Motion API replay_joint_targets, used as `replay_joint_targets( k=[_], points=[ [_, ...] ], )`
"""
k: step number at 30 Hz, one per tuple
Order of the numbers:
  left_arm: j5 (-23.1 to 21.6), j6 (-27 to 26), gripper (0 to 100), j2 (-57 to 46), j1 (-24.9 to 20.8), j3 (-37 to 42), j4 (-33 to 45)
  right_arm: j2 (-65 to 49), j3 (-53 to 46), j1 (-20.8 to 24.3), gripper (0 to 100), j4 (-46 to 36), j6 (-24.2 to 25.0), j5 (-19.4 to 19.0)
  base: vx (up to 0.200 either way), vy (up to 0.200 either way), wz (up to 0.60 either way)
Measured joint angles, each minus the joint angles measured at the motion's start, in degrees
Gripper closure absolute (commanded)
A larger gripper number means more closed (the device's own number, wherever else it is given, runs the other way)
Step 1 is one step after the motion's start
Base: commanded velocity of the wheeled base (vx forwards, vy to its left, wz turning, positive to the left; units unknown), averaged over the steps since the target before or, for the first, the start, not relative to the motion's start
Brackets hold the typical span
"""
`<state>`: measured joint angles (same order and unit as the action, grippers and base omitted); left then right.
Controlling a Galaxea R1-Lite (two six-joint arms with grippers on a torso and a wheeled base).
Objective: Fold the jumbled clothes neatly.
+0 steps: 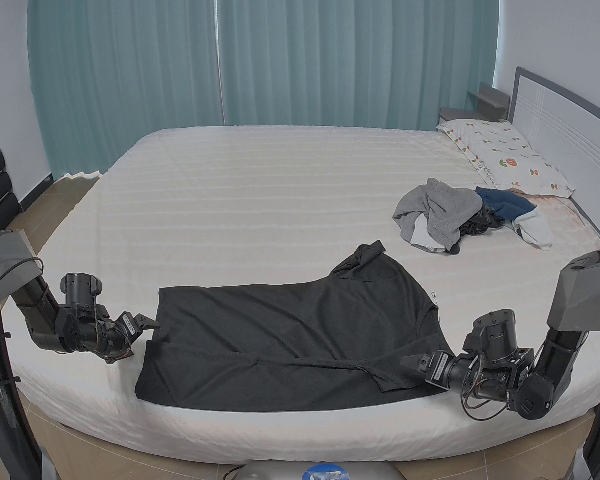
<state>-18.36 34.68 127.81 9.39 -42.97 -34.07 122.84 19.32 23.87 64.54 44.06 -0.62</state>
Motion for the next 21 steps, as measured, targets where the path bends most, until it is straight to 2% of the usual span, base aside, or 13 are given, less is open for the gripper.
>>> replay_joint_targets(
  k=[6, 14, 21],
  points=[
    [0.0, 0.0, 0, 0.0, 0.0, 0.0, 0.0, -0.9, 1.8, -4.5, 0, 0.0, 0.1, -1.0, 0.0, 0.0, 0.0],
    [0.1, 0.0, 0, 0.0, -0.1, 0.0, 0.0, 4.2, 7.5, -8.7, 0, -0.2, -0.1, -1.7, 0.0, 0.0, 0.0],
    [0.1, 0.0, 0, 0.0, -0.1, 0.0, 0.0, 6.2, 10.2, -11.3, 0, 0.1, 0.1, -4.9, 0.0, 0.0, 0.0]
  ],
)
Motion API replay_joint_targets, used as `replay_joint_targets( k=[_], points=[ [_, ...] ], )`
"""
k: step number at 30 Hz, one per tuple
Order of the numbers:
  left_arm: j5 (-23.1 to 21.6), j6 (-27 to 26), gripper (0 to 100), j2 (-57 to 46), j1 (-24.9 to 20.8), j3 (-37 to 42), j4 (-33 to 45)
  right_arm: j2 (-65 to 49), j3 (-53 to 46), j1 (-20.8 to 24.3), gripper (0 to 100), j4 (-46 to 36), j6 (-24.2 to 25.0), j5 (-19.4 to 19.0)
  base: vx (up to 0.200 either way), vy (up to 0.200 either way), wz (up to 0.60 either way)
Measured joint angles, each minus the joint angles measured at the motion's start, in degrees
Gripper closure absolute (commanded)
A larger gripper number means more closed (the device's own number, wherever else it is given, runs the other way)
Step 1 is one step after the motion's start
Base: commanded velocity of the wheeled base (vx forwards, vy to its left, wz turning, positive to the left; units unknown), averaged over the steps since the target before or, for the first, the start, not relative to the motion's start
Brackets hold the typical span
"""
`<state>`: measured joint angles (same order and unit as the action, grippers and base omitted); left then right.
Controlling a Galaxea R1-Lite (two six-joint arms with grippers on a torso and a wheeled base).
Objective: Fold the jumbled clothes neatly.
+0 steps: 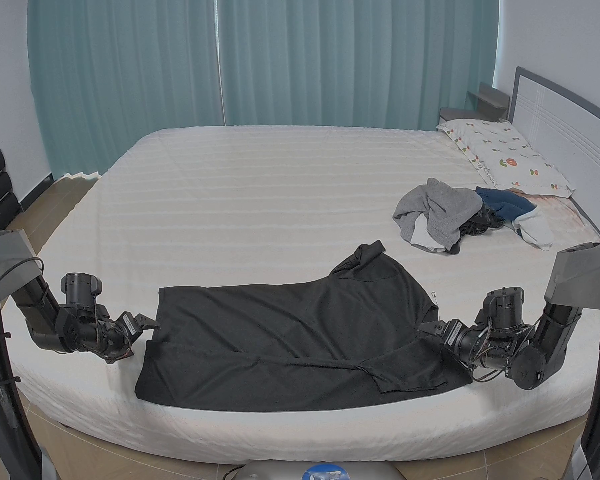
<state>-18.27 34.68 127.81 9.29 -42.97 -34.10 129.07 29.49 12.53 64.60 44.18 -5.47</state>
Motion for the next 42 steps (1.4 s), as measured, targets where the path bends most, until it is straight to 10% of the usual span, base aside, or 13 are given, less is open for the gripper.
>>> replay_joint_targets(
  k=[4, 5, 28, 29, 42],
  points=[
    [0.0, 0.0, 0, 0.0, 0.0, 0.0, 0.0, 0.4, 0.7, -0.4, 0, 0.1, 0.4, -1.5, 0.0, 0.0, 0.0],
    [0.0, 0.0, 0, 0.0, 0.0, 0.0, 0.0, 0.5, 1.0, -0.5, 100, 0.1, 0.4, -1.6, 0.0, 0.0, 0.0],
    [0.0, 0.1, 0, 0.0, 0.0, -0.2, 0.0, 3.3, 3.2, -2.4, 100, 0.1, 0.8, -0.5, 0.0, 0.0, 0.0],
    [0.0, 0.1, 0, 0.0, 0.0, -0.2, 0.0, 3.3, 3.2, -2.5, 0, 0.1, 0.8, -0.5, 0.0, 0.0, 0.0],
    [0.0, 0.6, 0, 0.0, 0.1, -0.5, 0.1, 2.5, 2.9, -3.1, 0, 2.6, 0.8, -0.5, 0.0, 0.0, 0.0]
  ],
)
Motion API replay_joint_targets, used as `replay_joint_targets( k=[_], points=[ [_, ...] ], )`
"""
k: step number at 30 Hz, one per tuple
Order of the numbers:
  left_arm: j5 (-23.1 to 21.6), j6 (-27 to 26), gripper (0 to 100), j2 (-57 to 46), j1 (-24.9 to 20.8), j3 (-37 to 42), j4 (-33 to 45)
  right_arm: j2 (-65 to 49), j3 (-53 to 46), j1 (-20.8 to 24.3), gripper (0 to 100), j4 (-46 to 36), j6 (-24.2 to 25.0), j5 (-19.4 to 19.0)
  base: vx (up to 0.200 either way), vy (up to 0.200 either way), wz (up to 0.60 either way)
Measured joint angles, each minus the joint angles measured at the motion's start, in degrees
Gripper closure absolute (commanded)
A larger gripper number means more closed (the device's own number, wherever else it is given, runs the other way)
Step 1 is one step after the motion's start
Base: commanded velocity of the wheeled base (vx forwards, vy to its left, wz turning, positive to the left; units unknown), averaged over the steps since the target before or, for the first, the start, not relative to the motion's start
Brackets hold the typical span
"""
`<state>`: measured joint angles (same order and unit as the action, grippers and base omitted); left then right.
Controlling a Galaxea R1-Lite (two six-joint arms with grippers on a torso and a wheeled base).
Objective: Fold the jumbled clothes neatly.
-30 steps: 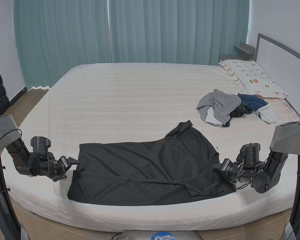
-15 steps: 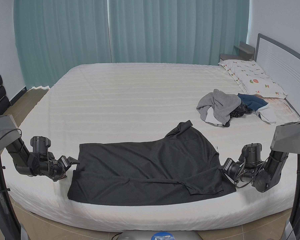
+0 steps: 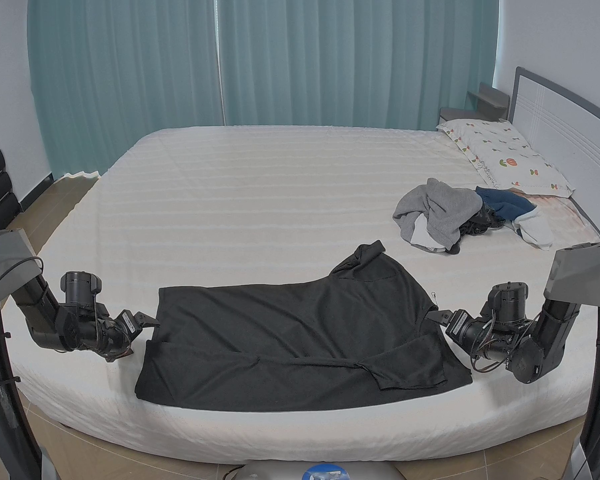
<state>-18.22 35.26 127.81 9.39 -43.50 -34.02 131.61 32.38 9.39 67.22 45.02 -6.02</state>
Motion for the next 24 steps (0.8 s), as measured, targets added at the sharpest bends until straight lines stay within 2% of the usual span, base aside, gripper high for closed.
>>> replay_joint_targets(
  k=[3, 10, 13, 16, 24],
  points=[
    [0.1, 1.1, 0, 0.0, 0.0, -0.8, 0.1, -0.1, -0.2, -0.2, 0, 1.4, 0.7, 0.0, 0.0, 0.0, 0.0],
    [0.2, 7.8, 0, -1.2, -0.1, -2.4, -0.3, -0.1, -0.5, -0.4, 0, 1.8, 1.3, 0.0, 0.0, 0.0, 0.0],
    [0.2, 9.3, 0, -1.7, -0.2, -2.7, -1.6, 0.0, -0.5, -0.3, 0, 1.8, 1.4, 0.0, 0.2, 0.0, 0.0],
    [0.2, 9.9, 0, -2.0, -0.1, -2.7, -1.9, 0.0, -0.5, -0.2, 0, 1.8, 1.4, 0.0, 0.2, 0.0, 0.0],
    [0.1, 10.0, 0, -2.0, -0.5, -4.2, -2.0, 0.2, -0.8, 0.0, 0, 1.9, 1.3, 0.0, 0.0, 0.0, 0.0]
  ],
)
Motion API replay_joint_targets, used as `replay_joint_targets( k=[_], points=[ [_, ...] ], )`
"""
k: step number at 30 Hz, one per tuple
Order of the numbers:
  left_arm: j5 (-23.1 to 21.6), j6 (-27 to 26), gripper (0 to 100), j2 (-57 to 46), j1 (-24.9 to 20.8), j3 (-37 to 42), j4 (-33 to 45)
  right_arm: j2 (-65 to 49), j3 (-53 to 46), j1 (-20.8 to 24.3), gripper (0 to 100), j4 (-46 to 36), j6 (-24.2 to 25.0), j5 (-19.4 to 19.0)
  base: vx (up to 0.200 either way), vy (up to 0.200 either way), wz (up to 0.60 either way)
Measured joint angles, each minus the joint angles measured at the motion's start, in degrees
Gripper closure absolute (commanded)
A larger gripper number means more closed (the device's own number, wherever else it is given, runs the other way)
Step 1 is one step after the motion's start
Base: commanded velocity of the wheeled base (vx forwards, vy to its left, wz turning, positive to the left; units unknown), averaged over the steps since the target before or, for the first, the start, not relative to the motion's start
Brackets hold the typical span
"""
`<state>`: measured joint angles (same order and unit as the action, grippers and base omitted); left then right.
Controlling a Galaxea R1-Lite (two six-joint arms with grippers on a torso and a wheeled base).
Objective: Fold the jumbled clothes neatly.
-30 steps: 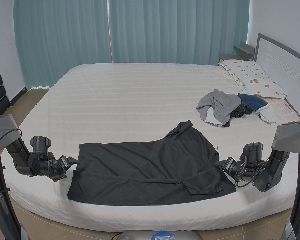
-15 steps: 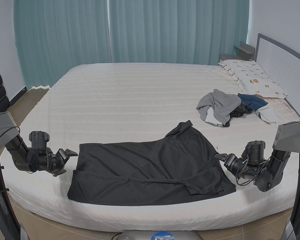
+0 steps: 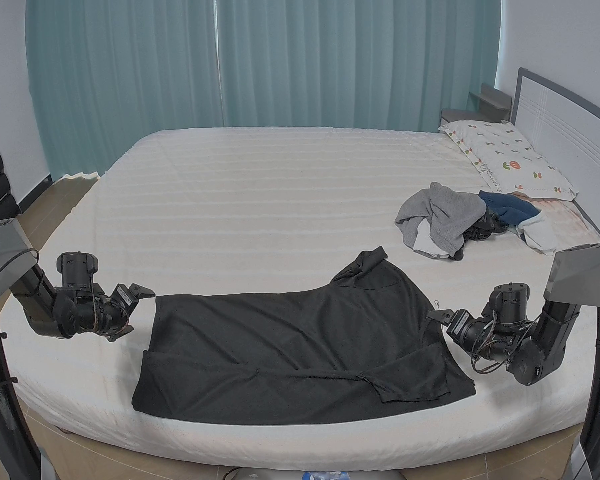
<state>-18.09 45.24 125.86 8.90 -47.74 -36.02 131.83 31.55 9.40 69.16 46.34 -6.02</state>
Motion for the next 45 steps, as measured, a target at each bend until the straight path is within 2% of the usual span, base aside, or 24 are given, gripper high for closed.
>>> replay_joint_targets(
  k=[8, 14, 17, 23, 27, 33, 37, 45],
  points=[
    [0.1, 3.9, 0, 1.4, -0.5, -4.4, 0.3, 0.1, -0.2, 0.2, 0, -0.1, 0.0, -0.1, 0.0, 0.0, 0.0],
    [0.8, 3.9, 0, 3.5, -1.7, -8.5, 0.3, 0.1, -0.7, 0.7, 0, 0.0, 0.0, -0.2, 0.0, 0.0, 0.0],
    [0.9, 1.6, 0, 5.0, -2.1, -11.0, 0.2, 0.1, -0.8, 0.8, 0, 0.0, 0.0, -0.2, 0.0, 0.0, 0.0],
    [0.5, -8.8, 0, 10.0, -2.3, -16.4, -0.5, 0.1, -0.9, 1.0, 0, 0.0, 0.1, -0.2, 0.0, 0.0, 0.0],
    [-0.9, -12.7, 0, 14.2, -2.4, -20.7, -2.2, 0.1, -0.9, 1.1, 0, 0.0, 0.1, -0.2, 0.0, 0.0, 0.0],
    [-6.8, -13.8, 0, 17.8, -2.5, -22.9, -5.6, 0.1, -1.0, 1.4, 0, 0.0, 0.1, -0.2, 0.0, 0.0, 0.0],
    [-7.1, -14.0, 0, 19.1, -2.5, -22.9, -6.8, 0.1, -1.0, 1.5, 0, 0.0, 0.2, -0.2, 0.0, 0.0, 0.0],
    [-5.8, -14.1, 0, 19.7, -2.5, -19.4, -14.3, 0.0, -1.0, 2.0, 0, 0.0, 0.2, -0.2, 0.0, 0.0, 0.0]
  ],
)
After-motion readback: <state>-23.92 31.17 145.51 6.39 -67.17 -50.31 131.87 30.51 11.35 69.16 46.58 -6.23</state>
